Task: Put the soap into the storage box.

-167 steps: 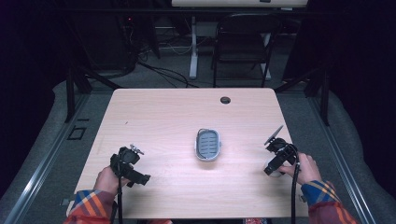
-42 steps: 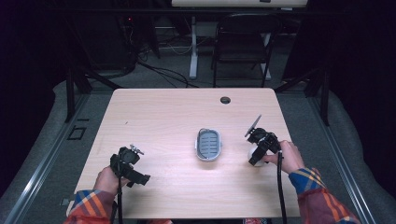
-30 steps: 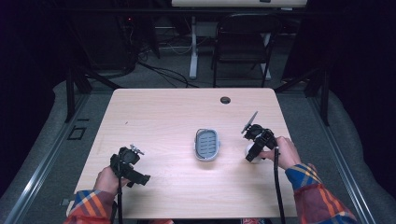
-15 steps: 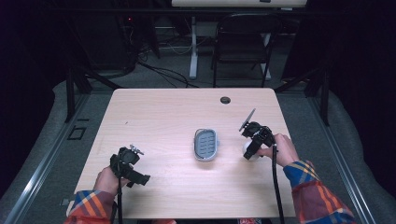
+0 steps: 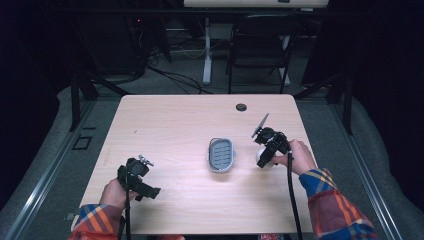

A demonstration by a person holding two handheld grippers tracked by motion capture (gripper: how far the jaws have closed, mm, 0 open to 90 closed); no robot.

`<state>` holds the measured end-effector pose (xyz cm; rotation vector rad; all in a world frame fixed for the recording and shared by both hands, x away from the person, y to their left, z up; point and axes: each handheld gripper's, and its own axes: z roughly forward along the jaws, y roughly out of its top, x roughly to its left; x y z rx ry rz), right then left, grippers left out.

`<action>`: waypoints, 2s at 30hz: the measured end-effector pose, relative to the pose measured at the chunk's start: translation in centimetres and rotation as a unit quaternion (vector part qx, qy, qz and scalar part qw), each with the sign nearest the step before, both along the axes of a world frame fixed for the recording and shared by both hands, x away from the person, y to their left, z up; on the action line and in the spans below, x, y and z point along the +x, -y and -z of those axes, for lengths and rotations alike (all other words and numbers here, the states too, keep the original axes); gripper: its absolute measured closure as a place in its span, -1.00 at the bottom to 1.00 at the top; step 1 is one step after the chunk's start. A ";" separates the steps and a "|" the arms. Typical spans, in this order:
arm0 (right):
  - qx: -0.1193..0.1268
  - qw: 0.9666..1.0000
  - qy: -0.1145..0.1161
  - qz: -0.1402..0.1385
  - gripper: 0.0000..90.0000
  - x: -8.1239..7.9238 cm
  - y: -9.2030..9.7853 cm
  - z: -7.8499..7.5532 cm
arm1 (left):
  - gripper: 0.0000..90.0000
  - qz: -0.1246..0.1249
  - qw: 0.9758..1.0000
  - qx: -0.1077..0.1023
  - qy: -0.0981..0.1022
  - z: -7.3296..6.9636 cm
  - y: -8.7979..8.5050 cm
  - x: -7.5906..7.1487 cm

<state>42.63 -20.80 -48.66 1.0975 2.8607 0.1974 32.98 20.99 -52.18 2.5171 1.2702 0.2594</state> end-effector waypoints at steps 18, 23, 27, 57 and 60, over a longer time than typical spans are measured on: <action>0.006 1.000 0.004 -0.011 -0.48 0.7 -1.3 -0.8 | -1.00 -0.001 1.000 -0.001 0.000 0.0 0.0 0.0; 0.002 1.000 0.005 -0.014 -0.48 0.7 -1.5 -1.1 | -1.00 0.000 1.000 0.000 -0.001 0.0 0.0 0.0; 0.009 1.000 0.011 -0.013 -0.48 0.8 -1.7 -1.3 | -1.00 0.001 1.000 0.000 -0.001 0.0 0.1 0.0; 0.005 0.999 0.022 -0.034 -0.48 1.8 -3.8 -3.9 | -1.00 -0.001 1.000 -0.001 -0.001 0.1 0.1 0.0; 0.005 0.999 0.019 -0.042 -0.48 1.9 -4.2 -4.2 | -1.00 -0.001 1.000 0.000 -0.003 0.1 0.1 0.1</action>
